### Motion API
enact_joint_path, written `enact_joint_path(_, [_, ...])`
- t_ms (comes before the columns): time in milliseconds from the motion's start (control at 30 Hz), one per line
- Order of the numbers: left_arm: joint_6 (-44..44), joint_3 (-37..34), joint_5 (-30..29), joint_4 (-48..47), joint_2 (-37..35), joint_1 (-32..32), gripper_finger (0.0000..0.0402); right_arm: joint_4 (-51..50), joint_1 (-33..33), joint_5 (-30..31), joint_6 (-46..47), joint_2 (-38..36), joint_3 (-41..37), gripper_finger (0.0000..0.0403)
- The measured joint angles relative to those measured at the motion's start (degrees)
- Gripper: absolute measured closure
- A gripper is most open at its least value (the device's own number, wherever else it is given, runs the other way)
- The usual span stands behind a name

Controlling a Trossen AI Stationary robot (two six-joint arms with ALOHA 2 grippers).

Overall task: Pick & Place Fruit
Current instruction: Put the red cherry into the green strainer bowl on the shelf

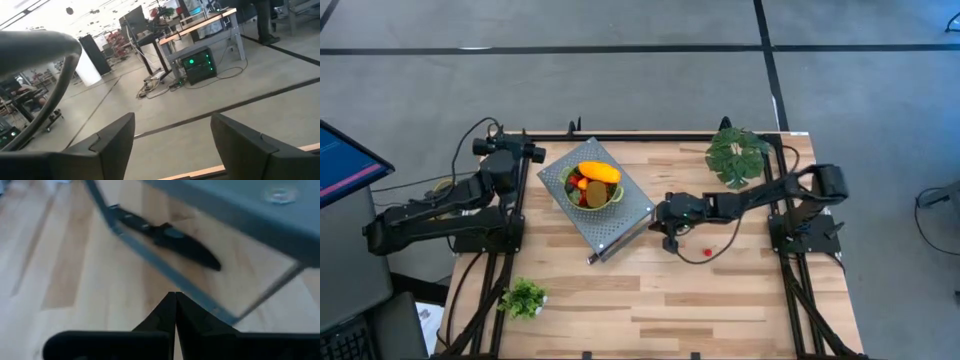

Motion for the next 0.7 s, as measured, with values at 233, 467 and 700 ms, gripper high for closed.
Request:
enact_joint_path(233, [0.0, 0.0, 0.01, 0.15, 0.0, 0.0, 0.0157, -0.71, -1.04, 3.62, 1.63, 4.54, 3.55, 0.0402])
enact_joint_path(467, [0.0, 0.0, 0.01, 0.28, 0.0, 0.0, 0.016, -0.72, -1.08, 12.45, 5.42, 4.73, 3.66, 0.0402])
enact_joint_path(700, [0.0, 0.0, 0.02, 0.28, 0.0, 0.0, 0.016, -1.67, -1.03, 19.97, 9.04, 4.73, 3.66, 0.0403])
